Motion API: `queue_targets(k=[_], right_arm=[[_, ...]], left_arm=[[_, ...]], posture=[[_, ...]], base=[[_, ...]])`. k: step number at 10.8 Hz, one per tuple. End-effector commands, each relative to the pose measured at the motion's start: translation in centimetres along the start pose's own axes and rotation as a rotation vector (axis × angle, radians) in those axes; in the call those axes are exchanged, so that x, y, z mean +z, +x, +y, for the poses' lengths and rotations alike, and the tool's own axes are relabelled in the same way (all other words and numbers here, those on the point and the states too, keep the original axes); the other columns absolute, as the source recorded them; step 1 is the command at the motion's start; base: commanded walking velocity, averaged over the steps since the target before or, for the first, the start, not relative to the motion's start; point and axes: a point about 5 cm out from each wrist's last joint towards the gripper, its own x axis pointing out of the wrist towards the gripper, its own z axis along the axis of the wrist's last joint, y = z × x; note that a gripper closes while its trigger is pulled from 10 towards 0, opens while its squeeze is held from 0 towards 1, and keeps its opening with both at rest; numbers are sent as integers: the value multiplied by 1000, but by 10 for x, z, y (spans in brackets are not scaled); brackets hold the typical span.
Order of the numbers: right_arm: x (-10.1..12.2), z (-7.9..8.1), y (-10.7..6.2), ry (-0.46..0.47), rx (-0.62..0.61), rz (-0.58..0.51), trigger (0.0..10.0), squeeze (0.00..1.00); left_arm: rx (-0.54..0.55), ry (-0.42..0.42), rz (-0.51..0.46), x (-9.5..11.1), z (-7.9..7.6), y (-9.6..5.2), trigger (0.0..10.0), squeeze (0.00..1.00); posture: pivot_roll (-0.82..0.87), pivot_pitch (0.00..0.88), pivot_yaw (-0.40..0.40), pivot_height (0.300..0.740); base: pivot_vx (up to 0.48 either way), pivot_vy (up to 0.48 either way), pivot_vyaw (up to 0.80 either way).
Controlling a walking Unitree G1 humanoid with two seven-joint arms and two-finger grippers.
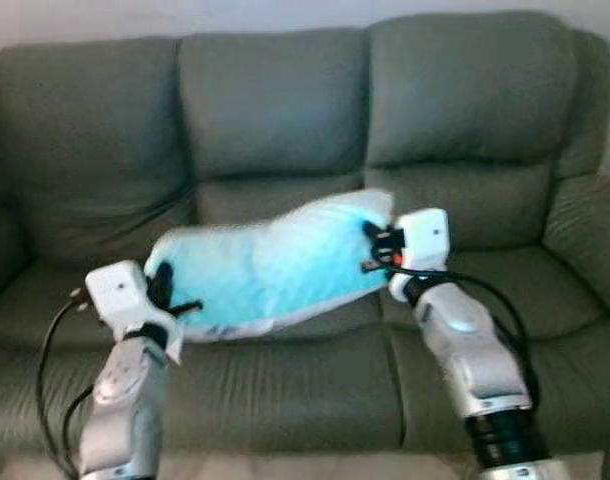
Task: Move the pillow to the sofa
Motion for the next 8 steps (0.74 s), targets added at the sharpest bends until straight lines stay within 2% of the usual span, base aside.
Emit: queue_targets(k=[1,2,4,8], right_arm=[[8,-5,-1,-14,-16,-32,10000,0],[8,-5,-1,-13,-16,-31,10000,0],[7,-4,-1,-12,-13,-29,10000,0],[8,-4,0,-12,-14,-33,10000,0]], left_arm=[[9,-10,1,0,-3,1,10000,0],[56,6,41,-5,-1,2,10000,0],[58,10,59,-7,-1,3,10000,0],[27,36,45,-4,-2,5,10000,0]], posture=[[-261,0,40,740],[-260,0,40,740],[-257,0,40,740],[-259,0,41,740]], base=[[0,0,0],[0,0,0],[0,0,0],[0,449,0]])
